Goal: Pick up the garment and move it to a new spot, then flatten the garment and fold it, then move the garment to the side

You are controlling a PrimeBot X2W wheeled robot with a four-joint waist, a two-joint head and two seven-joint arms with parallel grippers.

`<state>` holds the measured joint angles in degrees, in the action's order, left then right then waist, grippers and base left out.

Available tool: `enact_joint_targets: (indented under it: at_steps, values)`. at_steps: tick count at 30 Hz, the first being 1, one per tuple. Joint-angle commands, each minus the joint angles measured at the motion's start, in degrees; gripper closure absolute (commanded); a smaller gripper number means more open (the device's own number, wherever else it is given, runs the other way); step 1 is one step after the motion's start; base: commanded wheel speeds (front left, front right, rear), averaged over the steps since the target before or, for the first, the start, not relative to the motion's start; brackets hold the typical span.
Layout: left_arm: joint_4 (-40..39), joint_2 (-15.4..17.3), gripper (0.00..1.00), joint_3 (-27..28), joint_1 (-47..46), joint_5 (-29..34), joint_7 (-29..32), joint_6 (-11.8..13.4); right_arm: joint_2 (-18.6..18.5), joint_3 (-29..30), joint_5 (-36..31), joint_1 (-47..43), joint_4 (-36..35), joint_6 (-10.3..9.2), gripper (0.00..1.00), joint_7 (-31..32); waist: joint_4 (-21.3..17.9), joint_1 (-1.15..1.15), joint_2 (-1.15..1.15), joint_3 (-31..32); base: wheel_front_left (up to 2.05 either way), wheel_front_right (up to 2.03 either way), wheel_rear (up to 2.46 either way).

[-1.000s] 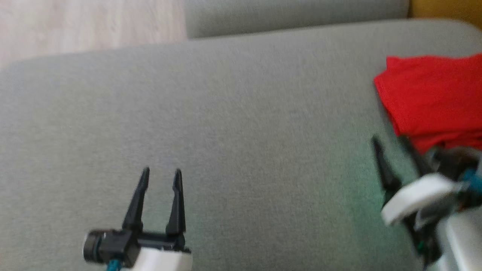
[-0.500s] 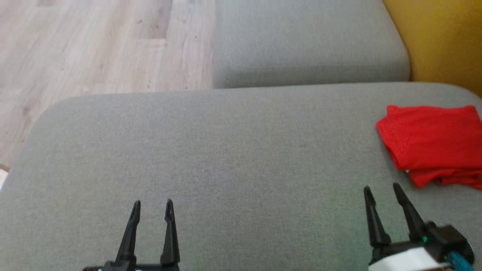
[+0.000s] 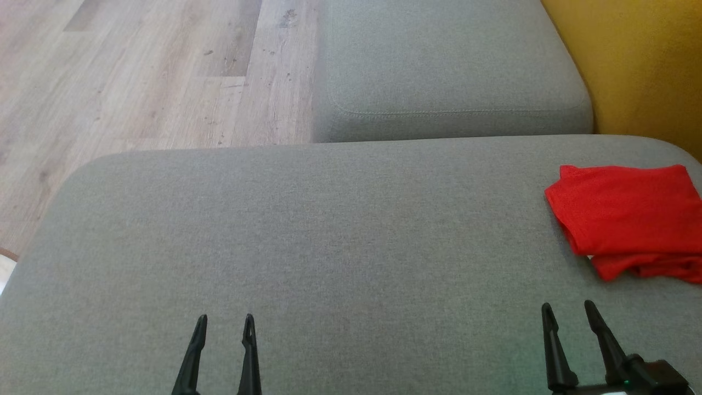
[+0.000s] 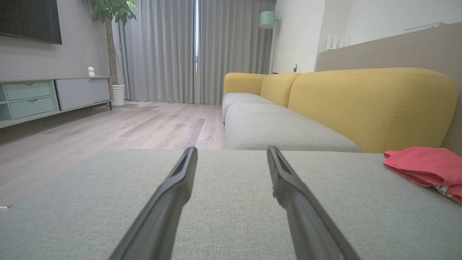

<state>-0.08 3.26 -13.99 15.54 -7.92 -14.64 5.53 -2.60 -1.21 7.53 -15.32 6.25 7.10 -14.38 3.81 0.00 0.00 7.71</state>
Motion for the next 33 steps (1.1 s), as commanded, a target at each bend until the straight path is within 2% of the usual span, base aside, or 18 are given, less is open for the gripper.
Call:
enact_joint_targets:
  at_steps: [1, 11, 12, 17, 33]
  values:
    - [-1.53, -0.38, 0.00, 1.67, -2.58, 0.56, -0.36, 0.06, -0.40, -1.11, -0.08, 2.14, -1.69, 0.39, 0.00, -0.62, -0.10, 0.00, 0.00, 0.09, 0.00, 0.00, 0.00]
    - [-1.24, -0.38, 0.00, 1.78, -2.19, 0.97, -0.36, -0.20, -0.30, -2.08, 0.72, 2.20, -1.52, 0.39, 0.00, -0.62, -0.91, 0.00, 0.00, 0.40, 0.00, 0.00, 0.00]
    - [0.49, -0.01, 1.00, -0.05, 0.02, 0.39, 0.01, -0.03, 0.09, -0.65, 0.56, -0.01, 0.30, 0.00, 1.00, 0.00, -0.91, 0.00, 0.00, 0.40, 0.00, 0.00, 0.00]
    - [3.93, -0.01, 1.00, -0.37, 0.87, 0.00, 0.05, -0.03, 0.08, -0.78, 0.87, -0.86, 3.70, -0.01, 1.00, 0.12, -0.95, 0.00, 0.00, 0.36, 0.00, 0.00, 0.00]
    - [5.16, 0.64, 1.00, 1.40, -1.95, -11.66, 2.02, -1.65, -0.57, -0.48, 12.35, 1.98, 4.17, 0.04, 1.00, 2.15, -1.32, 0.00, 0.00, -0.70, 0.00, 0.00, 0.00]
